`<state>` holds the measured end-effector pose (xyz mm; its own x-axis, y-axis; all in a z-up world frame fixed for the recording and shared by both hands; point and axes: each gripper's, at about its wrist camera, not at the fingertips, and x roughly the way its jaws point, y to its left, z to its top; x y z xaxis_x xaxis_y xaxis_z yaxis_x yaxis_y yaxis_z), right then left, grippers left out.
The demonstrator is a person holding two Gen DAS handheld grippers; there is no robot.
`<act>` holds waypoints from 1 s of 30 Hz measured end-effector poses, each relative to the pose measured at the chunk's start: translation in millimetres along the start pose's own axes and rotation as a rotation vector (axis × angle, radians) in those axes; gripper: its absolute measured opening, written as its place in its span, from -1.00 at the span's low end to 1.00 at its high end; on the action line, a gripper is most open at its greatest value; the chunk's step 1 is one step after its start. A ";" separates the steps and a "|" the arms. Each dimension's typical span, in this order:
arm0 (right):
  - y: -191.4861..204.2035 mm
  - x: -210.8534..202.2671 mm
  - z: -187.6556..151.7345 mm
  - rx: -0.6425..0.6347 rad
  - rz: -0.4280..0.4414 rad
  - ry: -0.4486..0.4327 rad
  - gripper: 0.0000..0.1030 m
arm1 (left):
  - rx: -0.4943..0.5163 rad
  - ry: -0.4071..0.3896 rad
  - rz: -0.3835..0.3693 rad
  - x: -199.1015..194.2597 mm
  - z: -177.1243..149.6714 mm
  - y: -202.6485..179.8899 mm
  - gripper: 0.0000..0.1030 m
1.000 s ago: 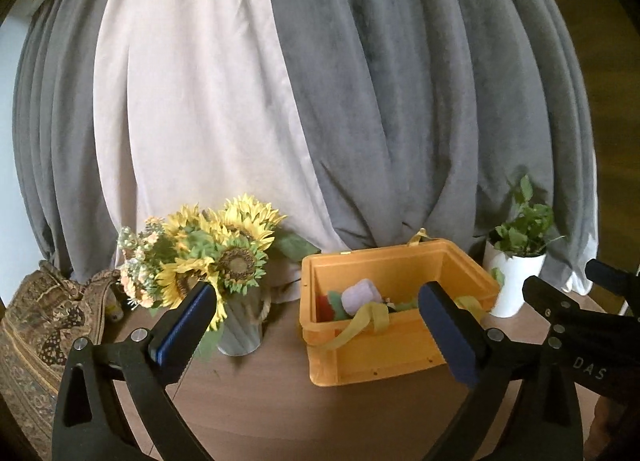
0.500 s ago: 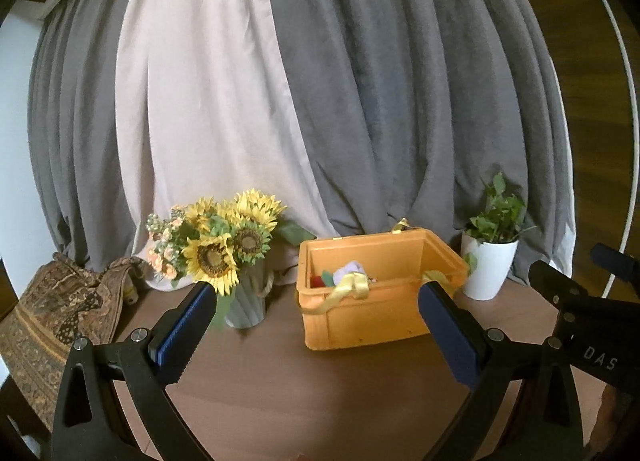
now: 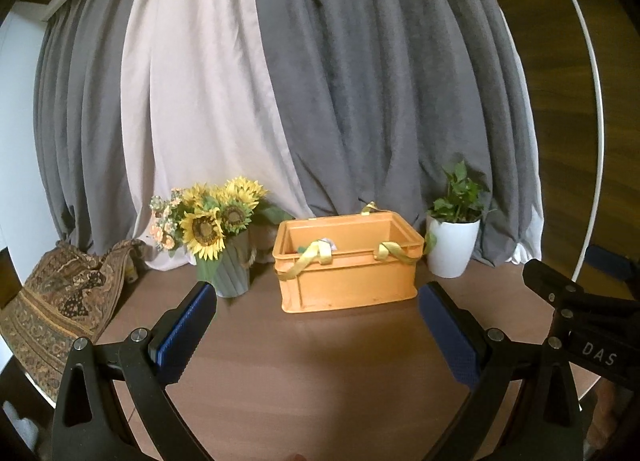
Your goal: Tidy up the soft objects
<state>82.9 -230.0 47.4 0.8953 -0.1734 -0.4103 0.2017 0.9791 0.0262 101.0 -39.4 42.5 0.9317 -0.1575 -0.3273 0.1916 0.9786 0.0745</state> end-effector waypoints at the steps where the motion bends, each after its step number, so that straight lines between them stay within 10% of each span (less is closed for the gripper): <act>1: -2.5 -5.4 -2.3 0.000 0.001 0.001 0.86 | -0.003 0.001 -0.001 -2.9 -1.3 -1.2 1.00; 30: -20.6 -65.6 -22.8 0.013 0.040 -0.021 0.86 | -0.016 -0.003 -0.012 -62.5 -13.8 -18.5 1.00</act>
<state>10.9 -236.4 52.9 0.9109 -0.1369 -0.3891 0.1711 0.9838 0.0544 35.0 -45.9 48.6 0.9303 -0.1696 -0.3253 0.1978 0.9787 0.0552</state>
